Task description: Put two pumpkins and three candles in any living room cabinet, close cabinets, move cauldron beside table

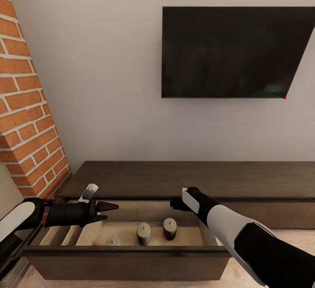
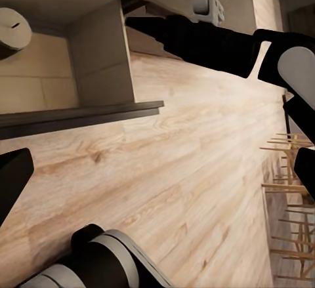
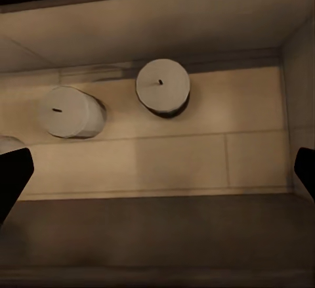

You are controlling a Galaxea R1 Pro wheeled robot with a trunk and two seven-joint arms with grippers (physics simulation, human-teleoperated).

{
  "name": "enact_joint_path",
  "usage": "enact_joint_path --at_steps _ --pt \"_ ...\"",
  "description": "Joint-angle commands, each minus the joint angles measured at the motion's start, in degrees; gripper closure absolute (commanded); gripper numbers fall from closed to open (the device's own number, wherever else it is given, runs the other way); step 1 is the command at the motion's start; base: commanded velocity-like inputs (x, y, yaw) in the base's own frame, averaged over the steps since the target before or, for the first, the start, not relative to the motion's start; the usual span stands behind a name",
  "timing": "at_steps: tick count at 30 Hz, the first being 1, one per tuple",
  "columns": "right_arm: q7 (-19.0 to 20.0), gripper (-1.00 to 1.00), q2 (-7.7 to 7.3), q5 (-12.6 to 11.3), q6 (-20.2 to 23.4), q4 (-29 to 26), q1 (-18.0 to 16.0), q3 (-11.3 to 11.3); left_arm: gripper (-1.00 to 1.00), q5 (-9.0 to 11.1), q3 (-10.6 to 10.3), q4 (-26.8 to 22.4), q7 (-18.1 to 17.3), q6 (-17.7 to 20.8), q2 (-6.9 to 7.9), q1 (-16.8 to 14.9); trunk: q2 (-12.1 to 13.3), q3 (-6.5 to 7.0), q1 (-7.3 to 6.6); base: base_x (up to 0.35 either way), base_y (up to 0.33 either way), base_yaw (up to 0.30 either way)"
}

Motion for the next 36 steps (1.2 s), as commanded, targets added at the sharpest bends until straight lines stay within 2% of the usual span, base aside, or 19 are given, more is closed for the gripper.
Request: enact_joint_path --at_steps 1,21,36 --pt "-0.4 -1.00 -0.02 -0.6 0.2 -0.1 0.0 0.4 -1.00 0.6 -0.1 0.0 0.5 0.0 0.04 -0.1 0.4 0.12 -0.23 -0.004 0.000 0.000" --pt "-0.5 -1.00 -0.30 -0.8 -0.8 0.0 0.0 0.4 -1.00 0.6 0.3 0.2 0.5 0.0 0.11 -0.1 8.4 3.71 -4.63 -0.007 0.000 0.000" --pt "-0.5 -1.00 -0.09 -0.7 -1.9 0.0 0.0 0.4 -1.00 0.7 1.2 0.3 0.5 0.0 0.13 0.0 14.4 6.41 -7.92 -0.300 0.000 0.000"
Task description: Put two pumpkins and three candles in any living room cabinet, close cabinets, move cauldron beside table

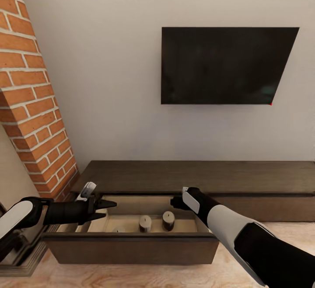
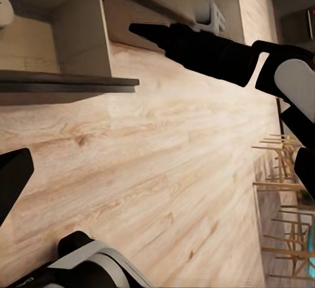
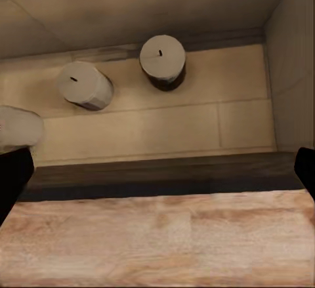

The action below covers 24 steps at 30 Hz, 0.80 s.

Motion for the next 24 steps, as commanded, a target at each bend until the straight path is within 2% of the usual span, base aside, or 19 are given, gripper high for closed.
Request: enact_joint_path --at_steps 1,20,24 --pt "-0.4 -1.00 0.00 -0.6 0.1 -0.1 0.0 0.5 -1.00 0.6 0.0 0.0 0.5 0.0 0.04 -0.1 0.4 0.13 -0.27 -0.338 0.000 0.000" --pt "-0.4 -1.00 0.20 -0.6 -0.9 -0.1 0.0 0.5 -1.00 0.5 0.0 0.1 0.6 0.0 -0.02 -0.1 8.0 3.49 -4.44 -0.319 0.000 0.000" --pt "-0.4 -1.00 0.19 -0.6 -1.0 -0.1 -0.1 0.5 -1.00 -0.3 0.0 0.1 0.9 -0.1 -0.04 0.0 9.6 4.21 -5.32 -0.259 0.000 0.000"
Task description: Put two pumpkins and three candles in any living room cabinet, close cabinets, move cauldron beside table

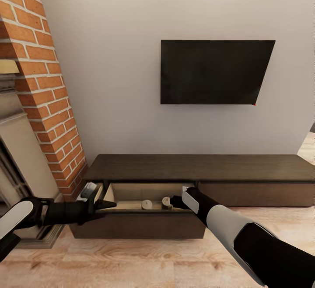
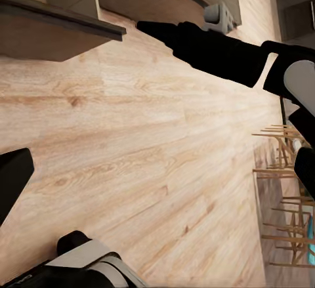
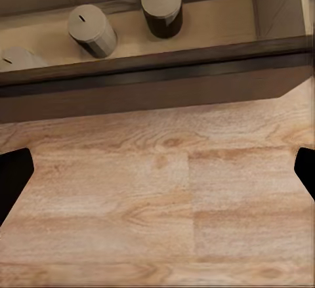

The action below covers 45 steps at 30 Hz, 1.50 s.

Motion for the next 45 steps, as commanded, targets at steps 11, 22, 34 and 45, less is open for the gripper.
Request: enact_joint_path --at_steps 11,22,34,45 --pt "-0.4 -1.00 -0.07 -0.2 -3.3 -0.1 0.7 0.5 -1.00 -12.4 -0.1 0.2 15.7 -0.1 -9.73 -0.1 4.4 1.92 -2.45 -0.102 0.000 0.000" --pt "-0.3 -1.00 -0.12 0.5 -15.9 -0.1 8.6 1.0 -1.00 -45.2 -0.8 6.6 19.1 -5.7 -25.68 1.3 8.8 3.90 -4.87 -0.002 0.000 0.000" --pt "-0.3 -1.00 -0.30 1.5 -33.5 0.2 17.7 1.1 -1.00 -49.5 -17.6 23.3 19.4 -34.6 -25.82 2.5 13.6 6.05 -7.50 0.000 0.000 0.000" --pt "-1.1 -1.00 -0.18 9.8 -43.2 0.7 21.3 1.1 -1.00 -53.5 -27.7 48.3 19.2 -65.5 -30.73 2.5 15.6 6.95 -8.60 0.000 0.000 0.000"
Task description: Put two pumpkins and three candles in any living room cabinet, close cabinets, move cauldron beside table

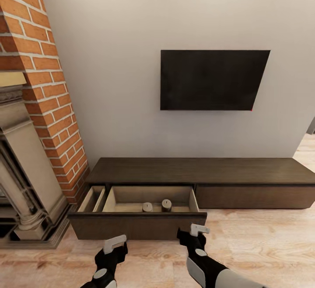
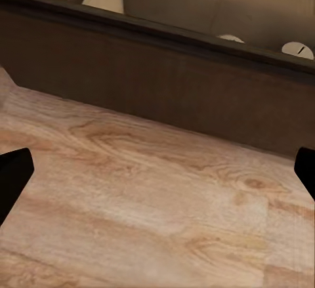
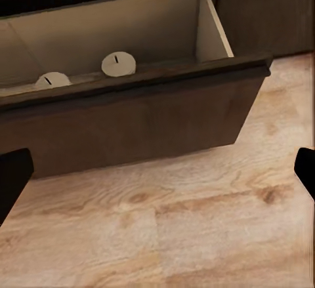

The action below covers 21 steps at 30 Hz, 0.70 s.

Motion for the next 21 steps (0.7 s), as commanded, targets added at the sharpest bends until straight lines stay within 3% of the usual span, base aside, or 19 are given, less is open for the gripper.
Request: enact_joint_path --at_steps 1,4,10,13,16,18,21 --pt "-0.3 -1.00 -0.01 0.1 -1.1 0.0 0.3 0.5 -1.00 0.5 -0.5 0.3 0.3 -0.8 -0.07 -0.1 0.0 -0.06 0.00 0.000 0.000 0.000" --pt "-0.4 -1.00 -0.05 1.8 -4.9 0.1 1.7 0.5 -1.00 0.2 -0.9 1.4 0.3 -1.8 -0.38 -0.1 0.0 -0.06 0.00 0.000 0.000 0.000" --pt "-0.4 -1.00 -0.09 3.3 -9.4 2.2 3.1 0.5 -1.00 -2.8 -1.6 1.9 0.2 -2.4 -0.43 -0.1 0.0 -0.06 0.00 0.000 0.000 0.000" --pt "-0.4 -1.00 -0.03 6.2 -13.2 3.8 3.8 0.5 -1.00 -5.1 -2.9 1.9 0.2 -2.6 -0.56 -0.1 0.0 -0.06 0.00 0.000 0.000 0.000" --pt "-0.4 -1.00 -0.03 11.3 -14.8 4.8 4.7 0.5 -1.00 -6.3 -3.9 1.8 0.0 -2.7 -0.57 -0.2 0.0 -0.06 0.00 0.000 0.000 0.000" --pt "-0.3 -1.00 -0.18 14.2 -15.4 5.1 5.1 0.4 -1.00 -6.9 -4.3 1.8 -2.8 -2.6 -0.57 -0.2 0.0 -0.06 0.00 0.000 0.000 0.000" --pt "0.0 -1.00 -0.33 15.4 -15.7 5.2 5.2 0.4 -1.00 -6.9 -4.0 1.7 -8.5 -2.6 -0.39 -0.2 0.0 -0.06 0.00 0.000 0.000 0.000"
